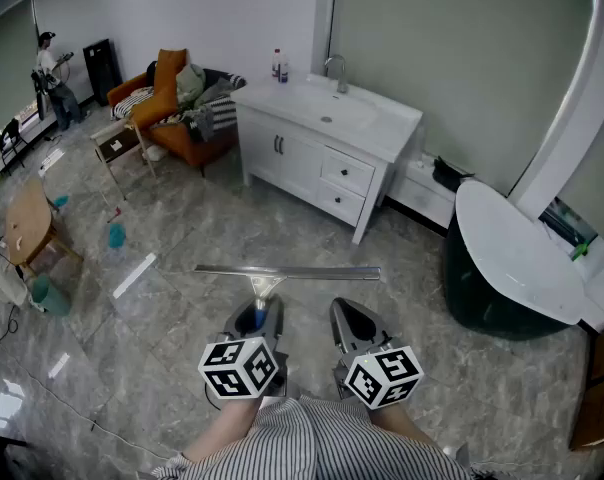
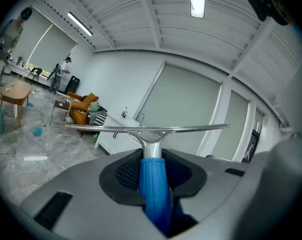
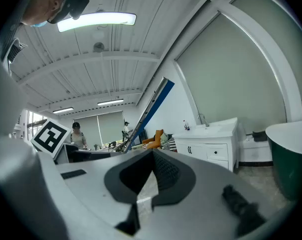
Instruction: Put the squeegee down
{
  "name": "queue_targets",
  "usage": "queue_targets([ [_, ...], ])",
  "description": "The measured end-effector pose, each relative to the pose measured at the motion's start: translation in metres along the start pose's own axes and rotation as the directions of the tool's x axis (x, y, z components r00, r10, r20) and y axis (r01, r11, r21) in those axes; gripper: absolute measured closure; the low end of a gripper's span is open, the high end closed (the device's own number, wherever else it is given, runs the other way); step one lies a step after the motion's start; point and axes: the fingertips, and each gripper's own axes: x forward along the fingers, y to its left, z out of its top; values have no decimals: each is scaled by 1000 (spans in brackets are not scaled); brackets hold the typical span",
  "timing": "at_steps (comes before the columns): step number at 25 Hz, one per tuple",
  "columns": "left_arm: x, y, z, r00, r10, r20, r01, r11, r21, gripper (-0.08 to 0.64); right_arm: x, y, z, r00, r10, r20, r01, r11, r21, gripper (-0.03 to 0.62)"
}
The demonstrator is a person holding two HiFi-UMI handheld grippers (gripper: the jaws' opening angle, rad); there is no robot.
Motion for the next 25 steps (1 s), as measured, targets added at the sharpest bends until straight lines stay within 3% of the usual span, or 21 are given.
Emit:
queue_targets([
  [12, 3, -4, 6, 1000, -13, -6, 13, 999, 43, 445, -5, -18, 4, 999, -48, 3, 48, 999, 19, 577],
  [15, 2, 0, 3, 1000, -6, -11, 7, 1000, 30, 445, -3, -13, 2, 1000, -21, 8, 21, 999, 50, 577],
  [19, 8, -2, -1, 1000, 1, -18, -1, 1000, 15, 445, 0, -10, 2, 998, 31, 59, -41, 983, 177, 577],
  [25, 20, -9, -9, 1000, -1, -15, 1, 1000, 25, 445, -3, -20, -15, 999, 45, 2, -45, 989, 140, 577],
])
